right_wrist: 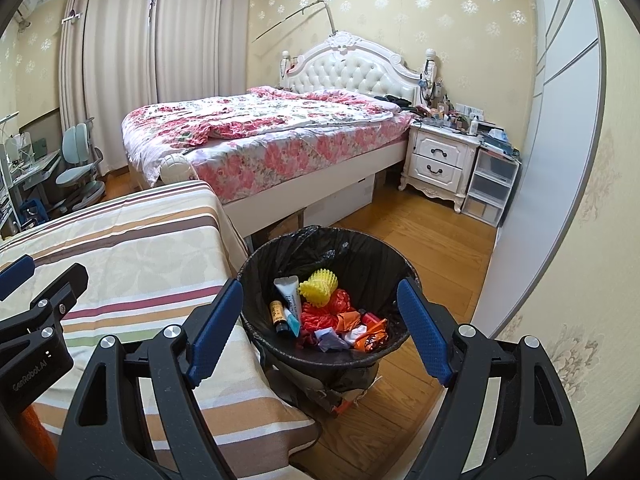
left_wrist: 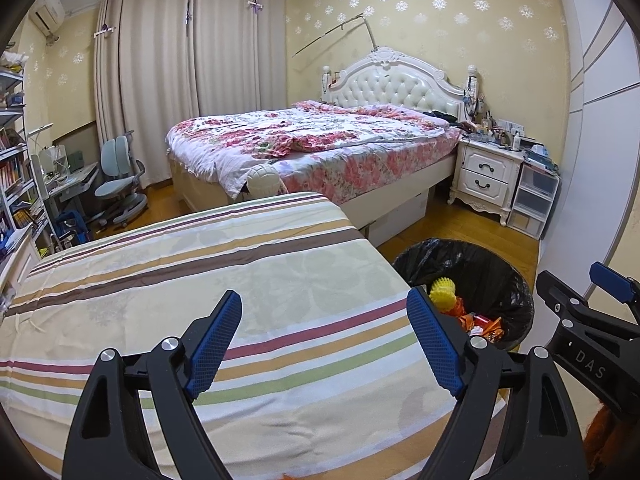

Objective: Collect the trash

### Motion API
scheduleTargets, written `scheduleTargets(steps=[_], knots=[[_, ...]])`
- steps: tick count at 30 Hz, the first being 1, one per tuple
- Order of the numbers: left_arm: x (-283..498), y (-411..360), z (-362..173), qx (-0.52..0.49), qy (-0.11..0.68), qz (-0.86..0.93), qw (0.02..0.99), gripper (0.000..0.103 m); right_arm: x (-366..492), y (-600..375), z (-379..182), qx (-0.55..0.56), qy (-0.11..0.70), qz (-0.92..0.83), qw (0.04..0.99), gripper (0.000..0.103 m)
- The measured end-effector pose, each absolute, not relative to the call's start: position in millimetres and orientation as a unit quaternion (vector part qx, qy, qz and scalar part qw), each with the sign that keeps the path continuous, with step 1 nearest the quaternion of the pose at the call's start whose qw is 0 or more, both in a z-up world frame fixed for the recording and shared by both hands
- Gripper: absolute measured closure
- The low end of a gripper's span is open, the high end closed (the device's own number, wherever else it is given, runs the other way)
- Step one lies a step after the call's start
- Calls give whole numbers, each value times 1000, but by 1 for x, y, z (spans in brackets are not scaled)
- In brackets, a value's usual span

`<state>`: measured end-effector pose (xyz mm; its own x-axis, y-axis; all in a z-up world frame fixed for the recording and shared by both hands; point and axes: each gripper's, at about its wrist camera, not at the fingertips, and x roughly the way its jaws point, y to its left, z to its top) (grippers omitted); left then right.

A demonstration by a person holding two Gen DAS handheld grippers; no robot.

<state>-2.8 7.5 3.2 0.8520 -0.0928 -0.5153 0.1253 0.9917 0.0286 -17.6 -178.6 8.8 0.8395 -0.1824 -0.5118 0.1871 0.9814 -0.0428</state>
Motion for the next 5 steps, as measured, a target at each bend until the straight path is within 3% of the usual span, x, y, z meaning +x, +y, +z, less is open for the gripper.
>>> scheduleTargets(steps=[5], knots=[[1, 20, 2, 22, 278, -46, 959, 21, -19, -165, 1, -1, 272, -84, 959, 25]])
